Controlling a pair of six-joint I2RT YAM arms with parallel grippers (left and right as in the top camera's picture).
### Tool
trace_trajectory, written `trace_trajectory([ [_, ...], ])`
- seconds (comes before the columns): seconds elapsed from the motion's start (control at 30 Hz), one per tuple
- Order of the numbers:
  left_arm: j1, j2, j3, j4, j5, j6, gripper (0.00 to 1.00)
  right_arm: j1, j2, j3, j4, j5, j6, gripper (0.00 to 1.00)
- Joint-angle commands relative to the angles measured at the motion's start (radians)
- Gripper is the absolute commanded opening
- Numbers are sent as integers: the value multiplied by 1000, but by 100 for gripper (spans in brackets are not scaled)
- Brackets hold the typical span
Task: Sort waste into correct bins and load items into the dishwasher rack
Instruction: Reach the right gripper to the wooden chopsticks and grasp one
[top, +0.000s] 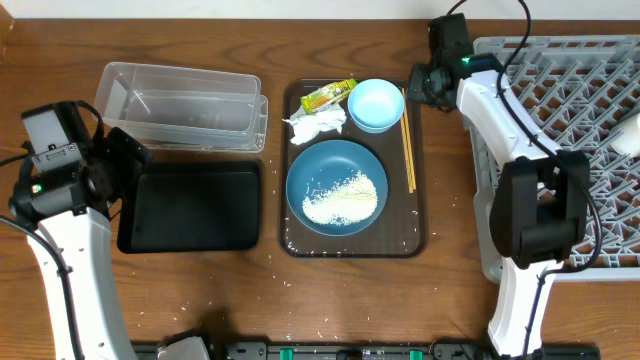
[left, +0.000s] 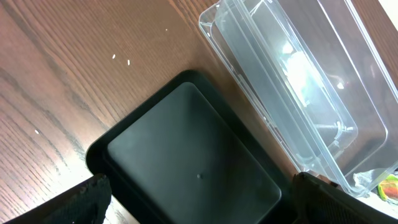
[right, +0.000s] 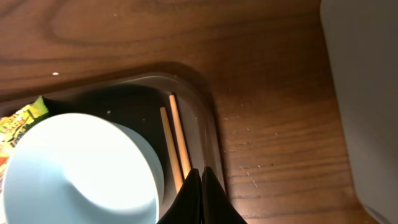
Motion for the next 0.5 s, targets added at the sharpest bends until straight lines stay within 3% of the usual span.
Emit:
trace_trajectory([
  [0.0,3,4,21,-3,-8,-1,95,16,48,8,19,-10,31,1],
  [0.47,3,4,21,-3,-8,-1,95,93,87,8,31,-48,27,1],
])
